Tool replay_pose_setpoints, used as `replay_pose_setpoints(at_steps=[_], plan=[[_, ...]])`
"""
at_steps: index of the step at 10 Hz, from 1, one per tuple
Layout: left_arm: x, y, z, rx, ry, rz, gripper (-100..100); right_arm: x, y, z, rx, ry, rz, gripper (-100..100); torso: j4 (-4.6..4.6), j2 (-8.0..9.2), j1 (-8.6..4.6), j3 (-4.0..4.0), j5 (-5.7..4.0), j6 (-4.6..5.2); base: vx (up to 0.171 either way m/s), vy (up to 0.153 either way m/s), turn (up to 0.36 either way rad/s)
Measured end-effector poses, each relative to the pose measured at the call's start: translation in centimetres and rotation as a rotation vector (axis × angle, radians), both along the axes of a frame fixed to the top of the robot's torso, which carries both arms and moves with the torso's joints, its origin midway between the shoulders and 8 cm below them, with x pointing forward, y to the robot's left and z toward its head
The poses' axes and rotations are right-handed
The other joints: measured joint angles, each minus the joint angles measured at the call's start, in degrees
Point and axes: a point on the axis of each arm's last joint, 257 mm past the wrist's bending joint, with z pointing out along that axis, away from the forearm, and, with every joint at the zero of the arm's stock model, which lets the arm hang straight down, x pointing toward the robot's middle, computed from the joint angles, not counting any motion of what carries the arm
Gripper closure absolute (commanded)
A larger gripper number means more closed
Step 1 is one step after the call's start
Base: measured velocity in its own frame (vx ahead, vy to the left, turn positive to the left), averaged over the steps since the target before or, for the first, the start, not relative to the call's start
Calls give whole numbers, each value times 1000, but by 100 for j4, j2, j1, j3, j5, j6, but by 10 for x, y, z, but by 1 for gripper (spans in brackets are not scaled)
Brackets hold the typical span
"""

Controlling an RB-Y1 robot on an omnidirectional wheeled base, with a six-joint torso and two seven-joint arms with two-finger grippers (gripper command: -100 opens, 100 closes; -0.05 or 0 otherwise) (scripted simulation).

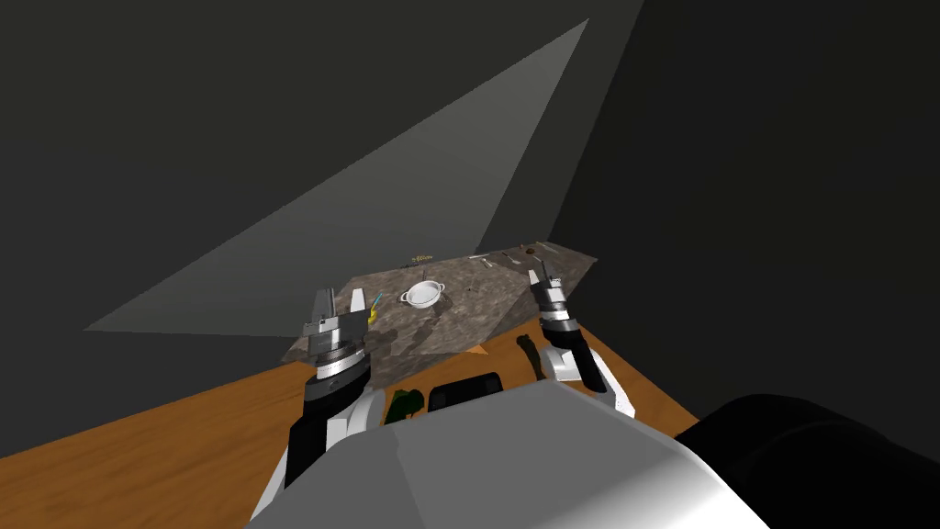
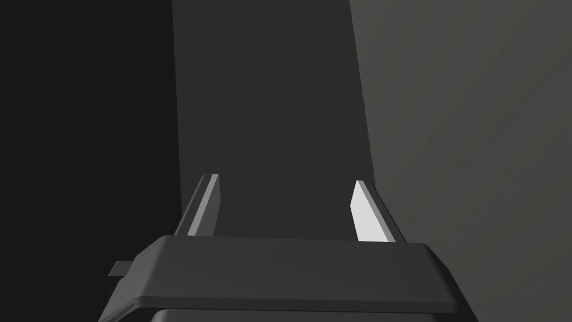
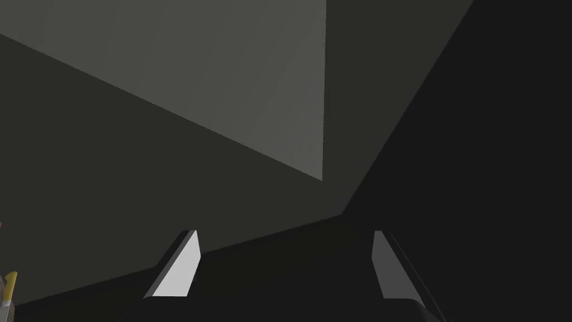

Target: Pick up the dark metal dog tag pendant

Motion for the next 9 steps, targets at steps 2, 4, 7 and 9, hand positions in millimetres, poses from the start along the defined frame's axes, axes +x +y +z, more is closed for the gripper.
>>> replay_pose_setpoints(at_steps=[2, 4, 7, 9], plan=[[0, 0, 0, 0, 0, 0, 0, 19, 3, -24, -81, 77, -3, -100, 0, 0, 3, 0, 1, 0, -54, 24, 153], [0, 0, 0, 0, 0, 0, 0, 29, 3, -38, -133, 130, -14, -100, -1, -5, 0, -3, 0, 0, -53, 23, 181], [0, 0, 0, 0, 0, 0, 0, 52, -1, -69, -219, 227, -40, -100, -1, -5, 3, -3, 1, 0, -46, 28, 129], [0, 0, 0, 0, 0, 0, 0, 59, -4, -85, -265, 278, -58, -100, -1, -6, 1, -3, 1, 1, -38, 27, 132]])
